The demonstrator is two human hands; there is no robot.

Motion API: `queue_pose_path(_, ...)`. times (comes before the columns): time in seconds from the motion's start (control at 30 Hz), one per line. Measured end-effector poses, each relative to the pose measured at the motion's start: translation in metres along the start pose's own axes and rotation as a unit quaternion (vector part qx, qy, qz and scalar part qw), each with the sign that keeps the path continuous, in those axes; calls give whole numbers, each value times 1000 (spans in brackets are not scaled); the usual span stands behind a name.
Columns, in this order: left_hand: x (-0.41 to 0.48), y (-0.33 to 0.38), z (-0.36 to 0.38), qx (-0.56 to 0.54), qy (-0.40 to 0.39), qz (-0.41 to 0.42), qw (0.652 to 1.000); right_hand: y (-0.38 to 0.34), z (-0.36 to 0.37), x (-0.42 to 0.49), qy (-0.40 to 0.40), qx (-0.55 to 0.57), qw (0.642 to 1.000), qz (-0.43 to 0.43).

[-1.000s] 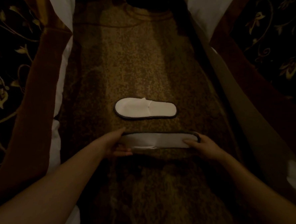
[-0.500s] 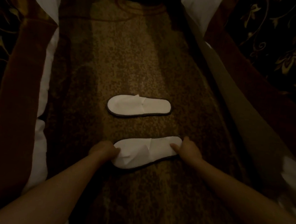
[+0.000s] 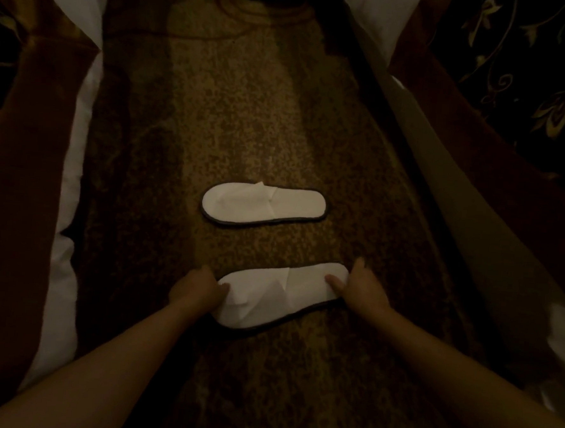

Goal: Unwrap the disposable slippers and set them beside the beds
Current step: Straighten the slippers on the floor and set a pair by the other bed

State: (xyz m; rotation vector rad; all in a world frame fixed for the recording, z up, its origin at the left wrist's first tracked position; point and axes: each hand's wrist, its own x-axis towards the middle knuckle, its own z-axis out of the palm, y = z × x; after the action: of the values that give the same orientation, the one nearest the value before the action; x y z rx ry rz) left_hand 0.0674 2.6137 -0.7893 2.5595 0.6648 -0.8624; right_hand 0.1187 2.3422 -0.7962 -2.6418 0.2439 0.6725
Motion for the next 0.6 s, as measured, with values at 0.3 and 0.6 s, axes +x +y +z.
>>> queue_pose_path(0.3,69,26,-59,-105,109,74,986,-46,-54,69,8,53,988,-148)
queue_pose_path(0.6,79,26,-44,-12,44,41,998,-57,-21,97,-31,-104,985,-135)
